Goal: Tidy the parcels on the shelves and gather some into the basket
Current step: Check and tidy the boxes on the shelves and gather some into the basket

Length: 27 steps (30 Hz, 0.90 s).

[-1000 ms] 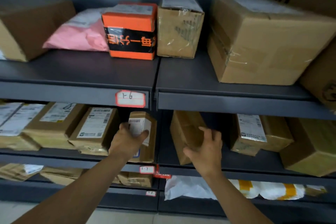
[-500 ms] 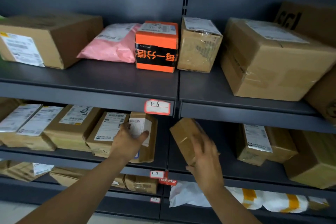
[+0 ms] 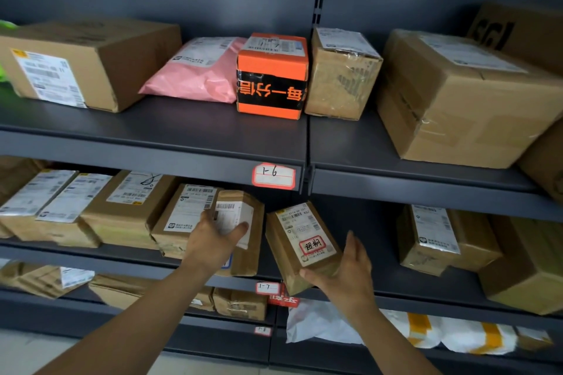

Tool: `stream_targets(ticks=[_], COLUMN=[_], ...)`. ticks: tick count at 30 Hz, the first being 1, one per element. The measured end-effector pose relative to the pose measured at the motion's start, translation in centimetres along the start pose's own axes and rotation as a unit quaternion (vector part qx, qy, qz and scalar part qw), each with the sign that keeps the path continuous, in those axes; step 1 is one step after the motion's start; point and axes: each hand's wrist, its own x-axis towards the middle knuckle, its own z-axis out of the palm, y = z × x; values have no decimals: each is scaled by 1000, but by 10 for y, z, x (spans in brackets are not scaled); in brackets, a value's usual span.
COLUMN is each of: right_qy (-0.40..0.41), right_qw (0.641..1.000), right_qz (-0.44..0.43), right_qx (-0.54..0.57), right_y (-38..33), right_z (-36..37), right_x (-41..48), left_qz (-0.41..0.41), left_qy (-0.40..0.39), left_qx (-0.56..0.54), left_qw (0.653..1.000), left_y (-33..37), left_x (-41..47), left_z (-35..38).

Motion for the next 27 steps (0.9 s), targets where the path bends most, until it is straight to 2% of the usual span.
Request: stream_targets(ticks=[4, 9, 15, 18, 22, 27], right_qy=[-17, 1, 3, 48, 121, 190], right_qw=[1000, 998, 1000, 998, 991, 970], right_qz=[19, 21, 27, 32, 54, 144], right_qx=[-9, -57, 4, 31, 19, 40], right_y=[-14, -25, -8, 1, 5, 12], right_z=[11, 21, 4, -15, -39, -42], right_x=[1, -3, -32, -50, -96, -187], left_qz=[6, -6, -25, -9, 55, 100], left_qy=[-14, -23, -42, -81, -141, -255], left_qx=[22, 7, -8, -14, 1, -5], left_qw=[1000, 1000, 999, 997, 989, 962], left_y=[-6, -13, -17, -8, 6, 2], left_x=[-3, -9, -15, -19, -37, -73], left_z=[1, 1, -6, 0, 19, 26])
